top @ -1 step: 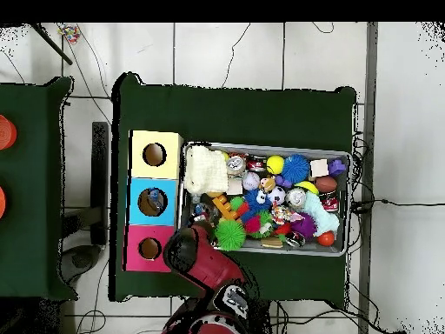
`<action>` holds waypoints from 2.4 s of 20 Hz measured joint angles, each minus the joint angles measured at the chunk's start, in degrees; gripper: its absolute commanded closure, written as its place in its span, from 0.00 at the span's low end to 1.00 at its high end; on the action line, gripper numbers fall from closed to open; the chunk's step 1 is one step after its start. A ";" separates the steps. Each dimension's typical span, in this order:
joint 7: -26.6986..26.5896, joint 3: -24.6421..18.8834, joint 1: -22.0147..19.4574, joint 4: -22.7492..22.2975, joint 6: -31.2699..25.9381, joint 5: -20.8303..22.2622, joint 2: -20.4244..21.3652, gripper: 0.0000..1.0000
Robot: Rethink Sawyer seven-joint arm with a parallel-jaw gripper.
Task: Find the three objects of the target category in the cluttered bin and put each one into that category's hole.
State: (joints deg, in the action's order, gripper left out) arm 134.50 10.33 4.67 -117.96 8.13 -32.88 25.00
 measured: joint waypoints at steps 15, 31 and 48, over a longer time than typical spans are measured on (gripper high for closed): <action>0.00 1.46 4.73 0.05 -0.02 -4.99 -0.13 0.00; -0.01 -1.70 -0.85 -0.12 -0.05 -0.61 1.73 1.00; -0.01 -2.56 -4.50 -1.28 -2.31 4.73 6.19 1.00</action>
State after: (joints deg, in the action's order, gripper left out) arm 134.49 7.77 0.18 -119.24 5.83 -28.15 31.19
